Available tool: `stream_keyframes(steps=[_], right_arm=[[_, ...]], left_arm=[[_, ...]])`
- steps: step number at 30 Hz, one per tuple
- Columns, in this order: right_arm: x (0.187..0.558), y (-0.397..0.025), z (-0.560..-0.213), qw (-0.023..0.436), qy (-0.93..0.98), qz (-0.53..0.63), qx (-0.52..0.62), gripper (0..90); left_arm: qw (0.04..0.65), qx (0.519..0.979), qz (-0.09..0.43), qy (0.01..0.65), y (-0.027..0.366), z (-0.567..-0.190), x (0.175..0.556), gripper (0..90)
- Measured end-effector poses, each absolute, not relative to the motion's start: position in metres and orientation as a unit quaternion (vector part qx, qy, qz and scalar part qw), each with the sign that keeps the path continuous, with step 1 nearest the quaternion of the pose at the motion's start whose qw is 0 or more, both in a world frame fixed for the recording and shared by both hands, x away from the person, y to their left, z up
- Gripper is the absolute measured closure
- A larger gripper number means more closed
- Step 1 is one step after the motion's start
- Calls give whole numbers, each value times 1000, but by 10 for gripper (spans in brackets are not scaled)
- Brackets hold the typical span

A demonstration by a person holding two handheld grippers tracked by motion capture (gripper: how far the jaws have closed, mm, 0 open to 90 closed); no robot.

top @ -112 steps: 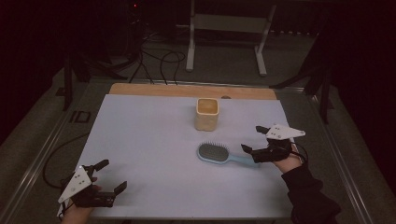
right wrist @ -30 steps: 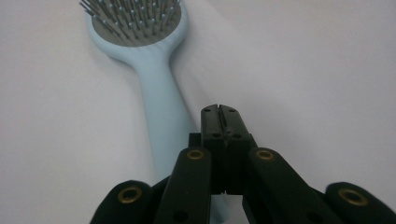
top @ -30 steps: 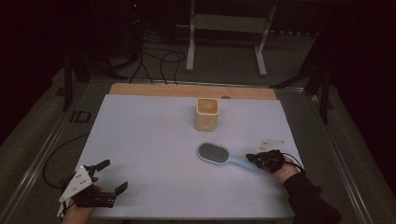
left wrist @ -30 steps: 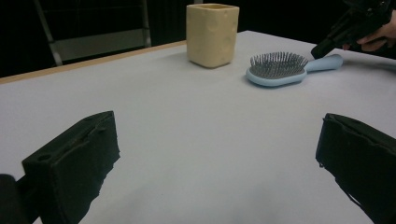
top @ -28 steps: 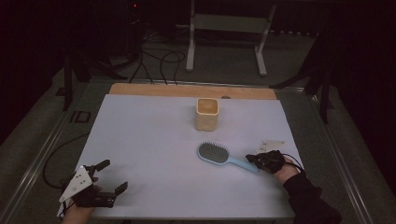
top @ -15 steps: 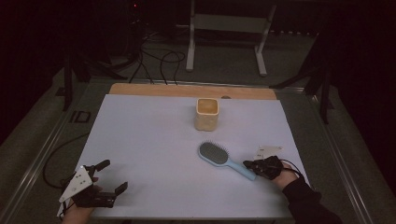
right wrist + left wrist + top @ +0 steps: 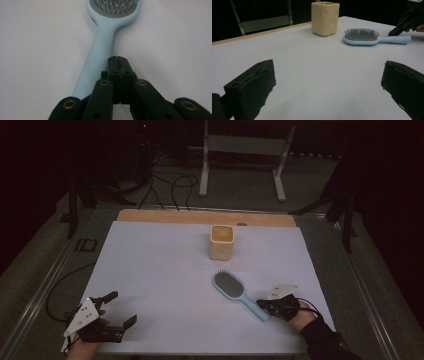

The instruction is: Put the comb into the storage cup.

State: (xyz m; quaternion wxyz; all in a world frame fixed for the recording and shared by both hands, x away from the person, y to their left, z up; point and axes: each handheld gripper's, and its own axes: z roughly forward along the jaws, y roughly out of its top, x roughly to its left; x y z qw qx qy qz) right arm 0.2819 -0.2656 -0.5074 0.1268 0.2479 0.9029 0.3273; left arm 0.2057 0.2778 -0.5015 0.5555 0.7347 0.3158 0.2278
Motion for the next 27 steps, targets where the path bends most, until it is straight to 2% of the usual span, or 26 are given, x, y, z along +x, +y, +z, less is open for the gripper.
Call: stream_keyframes(steps=[27], right_arm=[[256, -246, -510, 114, 906, 334, 233, 900]], left_arm=[[555, 736, 227, 314, 278, -501, 206, 0]])
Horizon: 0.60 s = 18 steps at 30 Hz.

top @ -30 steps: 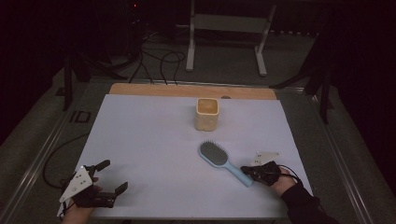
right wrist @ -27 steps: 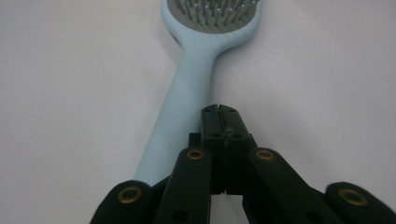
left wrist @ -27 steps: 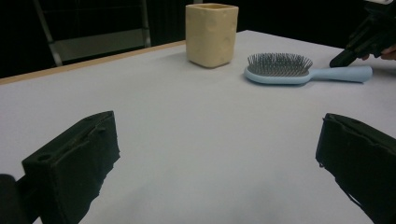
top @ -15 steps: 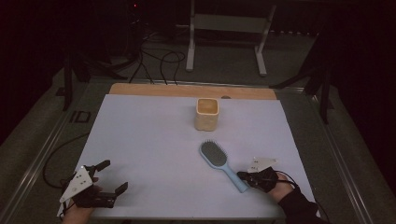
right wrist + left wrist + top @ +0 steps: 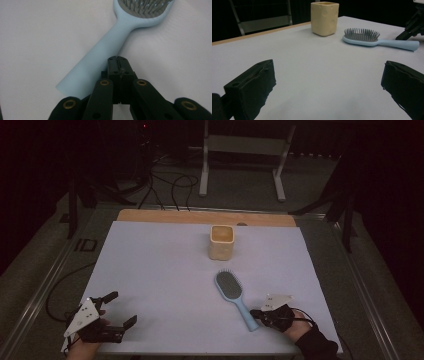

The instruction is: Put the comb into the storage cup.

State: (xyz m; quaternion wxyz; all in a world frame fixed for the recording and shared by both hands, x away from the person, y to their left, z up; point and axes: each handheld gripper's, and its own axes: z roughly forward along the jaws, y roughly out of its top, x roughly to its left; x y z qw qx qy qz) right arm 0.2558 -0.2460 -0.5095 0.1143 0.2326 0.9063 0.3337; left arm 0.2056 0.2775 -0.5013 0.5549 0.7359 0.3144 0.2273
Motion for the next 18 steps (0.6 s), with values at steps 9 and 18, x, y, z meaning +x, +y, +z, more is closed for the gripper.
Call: stream_keyframes(steps=[9, 18], right_arm=[[257, -244, -492, 142, 894, 337, 259, 900], [255, -229, -472, 165, 883, 340, 279, 700]], left_arm=[[556, 735, 227, 315, 278, -501, 206, 0], [557, 734, 227, 315, 278, -501, 206, 0]])
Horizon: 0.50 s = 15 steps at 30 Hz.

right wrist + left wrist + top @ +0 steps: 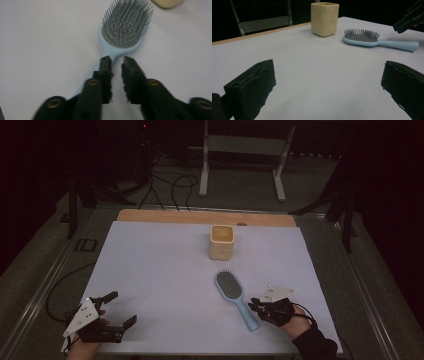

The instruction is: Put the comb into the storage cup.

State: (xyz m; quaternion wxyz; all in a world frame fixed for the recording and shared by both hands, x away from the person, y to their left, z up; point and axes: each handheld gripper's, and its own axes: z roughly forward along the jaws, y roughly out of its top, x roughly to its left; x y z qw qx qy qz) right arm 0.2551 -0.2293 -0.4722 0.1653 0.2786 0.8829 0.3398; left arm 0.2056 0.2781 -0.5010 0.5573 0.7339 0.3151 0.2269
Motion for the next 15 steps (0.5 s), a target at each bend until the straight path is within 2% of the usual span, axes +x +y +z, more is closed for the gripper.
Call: stream_keyframes(steps=[4, 7, 11, 14, 15], right_arm=[[253, -219, -465, 182, 878, 338, 286, 546], [253, -212, -461, 189, 878, 332, 288, 476], [255, -203, -460, 192, 876, 320, 305, 240], [257, -198, -461, 190, 872, 317, 320, 134], [257, -196, -461, 187, 873, 316, 321, 128]], left_arm=[[559, 733, 227, 315, 278, -501, 205, 0], [558, 733, 227, 316, 279, -501, 206, 0], [558, 733, 228, 315, 279, -501, 206, 0], [559, 732, 228, 316, 279, -500, 206, 0], [560, 731, 227, 316, 279, -500, 206, 0]])
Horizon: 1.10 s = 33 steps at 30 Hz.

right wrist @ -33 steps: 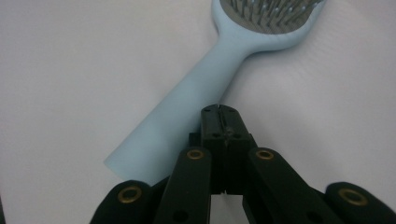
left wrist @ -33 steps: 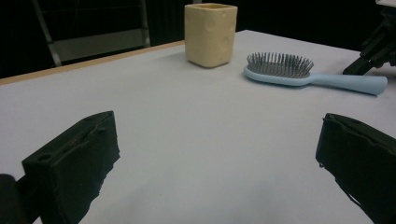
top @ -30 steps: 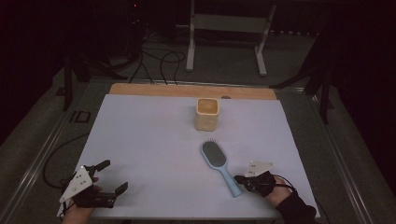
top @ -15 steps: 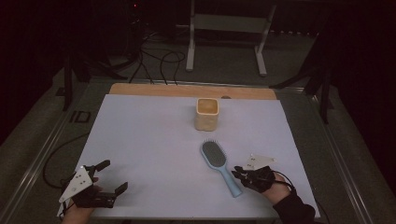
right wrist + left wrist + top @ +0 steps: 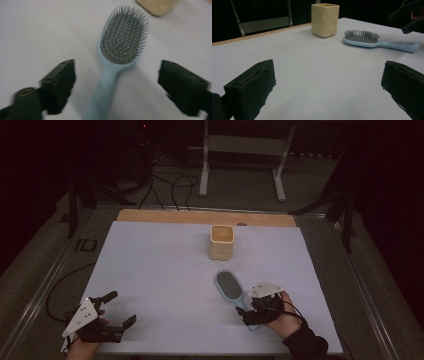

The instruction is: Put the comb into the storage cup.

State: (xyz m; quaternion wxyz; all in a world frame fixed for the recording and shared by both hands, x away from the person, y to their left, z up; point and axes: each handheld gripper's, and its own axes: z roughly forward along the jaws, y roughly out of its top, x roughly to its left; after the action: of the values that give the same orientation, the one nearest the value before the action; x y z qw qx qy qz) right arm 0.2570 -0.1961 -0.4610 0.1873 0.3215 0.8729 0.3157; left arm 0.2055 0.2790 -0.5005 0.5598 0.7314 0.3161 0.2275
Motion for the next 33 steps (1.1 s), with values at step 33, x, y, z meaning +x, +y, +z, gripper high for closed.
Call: stream_keyframes(steps=[33], right_arm=[[288, -160, -481, 119, 856, 171, 474, 158]], left_arm=[[576, 716, 226, 322, 282, -498, 202, 0]])
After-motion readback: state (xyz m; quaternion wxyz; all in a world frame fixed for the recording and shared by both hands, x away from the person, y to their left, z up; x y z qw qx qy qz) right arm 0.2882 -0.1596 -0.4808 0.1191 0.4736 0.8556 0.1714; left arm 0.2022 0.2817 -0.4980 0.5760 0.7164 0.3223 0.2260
